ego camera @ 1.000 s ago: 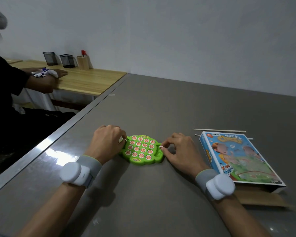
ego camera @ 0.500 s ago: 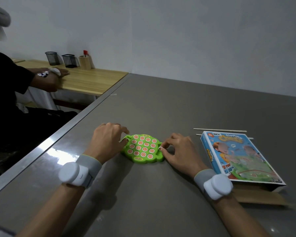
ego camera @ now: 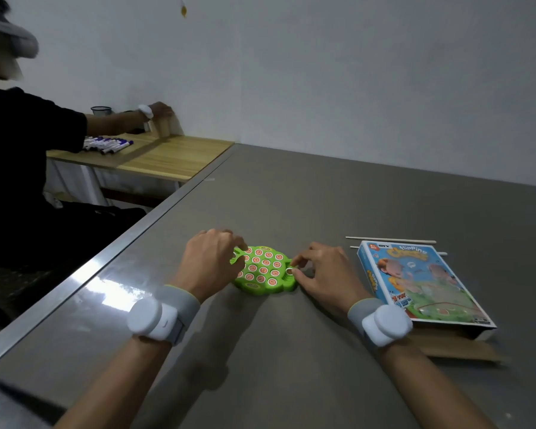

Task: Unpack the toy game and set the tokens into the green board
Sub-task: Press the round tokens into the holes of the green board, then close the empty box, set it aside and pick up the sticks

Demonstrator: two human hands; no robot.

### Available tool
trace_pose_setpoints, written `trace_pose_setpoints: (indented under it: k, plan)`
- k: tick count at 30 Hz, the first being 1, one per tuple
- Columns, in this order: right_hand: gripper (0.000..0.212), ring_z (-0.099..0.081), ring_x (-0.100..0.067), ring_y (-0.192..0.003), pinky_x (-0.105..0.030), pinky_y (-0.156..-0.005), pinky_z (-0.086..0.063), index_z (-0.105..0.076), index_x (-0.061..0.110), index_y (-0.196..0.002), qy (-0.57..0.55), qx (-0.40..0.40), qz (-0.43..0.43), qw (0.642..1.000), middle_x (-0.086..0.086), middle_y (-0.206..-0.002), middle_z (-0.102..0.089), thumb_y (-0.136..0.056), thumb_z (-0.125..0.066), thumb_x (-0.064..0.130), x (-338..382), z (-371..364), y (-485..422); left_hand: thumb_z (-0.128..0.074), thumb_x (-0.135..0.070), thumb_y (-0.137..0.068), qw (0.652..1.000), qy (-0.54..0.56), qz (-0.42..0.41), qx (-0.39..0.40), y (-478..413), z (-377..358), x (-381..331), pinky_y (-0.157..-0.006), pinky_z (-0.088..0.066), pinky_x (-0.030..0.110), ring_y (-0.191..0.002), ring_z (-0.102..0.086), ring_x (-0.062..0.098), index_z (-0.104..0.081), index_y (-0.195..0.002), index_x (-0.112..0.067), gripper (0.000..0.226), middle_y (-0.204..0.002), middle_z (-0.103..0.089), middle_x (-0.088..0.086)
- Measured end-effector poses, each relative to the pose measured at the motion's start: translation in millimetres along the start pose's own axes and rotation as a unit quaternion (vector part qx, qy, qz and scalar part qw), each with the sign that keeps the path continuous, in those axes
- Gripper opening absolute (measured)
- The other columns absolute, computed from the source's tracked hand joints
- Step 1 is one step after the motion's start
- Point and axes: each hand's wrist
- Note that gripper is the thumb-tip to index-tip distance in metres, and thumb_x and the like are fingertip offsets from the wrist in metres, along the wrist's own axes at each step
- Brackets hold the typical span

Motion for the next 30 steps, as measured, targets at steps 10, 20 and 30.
trace_pose_setpoints:
  k: [10,20,30]
  plan:
    - [0.02,-0.061,-0.013,-0.086,-0.032,-0.09,-0.04,-0.072,0.029,-0.099,0.031,-0.024,0.006,0.999,0.008,-0.093,-0.065,-0.086,-0.061,0.039,-9.0,54.8,23.3,-0.061,-0.037,-0.084,0.999,0.031,-0.039,-0.003,-2.0,9.2,-64.5,-0.073,-0.041,0.028,-0.1,-0.059,0.018,-0.073,-0.102,-0.032,0.023,-0.091,-0.066,-0.006]
    - [0.018,-0.057,-0.016,-0.097,-0.038,-0.09,-0.037,-0.069,0.03,-0.1,0.08,-0.128,-0.084,0.985,0.009,-0.095,-0.066,-0.09,-0.056,0.037,-73.6,107.5,81.6,-0.051,-0.04,-0.093,0.984,0.129,-0.112,0.043,-1.0,-7.0,-165.7,-0.089,-0.046,0.033,-0.11,-0.058,0.02,-0.066,-0.113,-0.025,0.029,-0.108,-0.066,-0.002]
    - [0.044,-0.046,-0.031,-0.122,-0.041,-0.103,-0.039,-0.054,0.023,-0.133,0.067,-0.072,-0.294,0.951,-0.012,-0.132,-0.055,-0.096,-0.046,0.044,-132.0,104.5,125.8,-0.034,-0.051,-0.1,0.945,0.273,-0.049,0.171,14.8,-73.9,-222.0,-0.118,-0.028,0.036,-0.144,-0.031,0.021,-0.037,-0.147,-0.02,0.056,-0.16,-0.026,0.003]
Point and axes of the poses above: each hand's wrist, its own y-axis away from the middle knuckle, its own z-axis out of the back of the hand, x = y × z
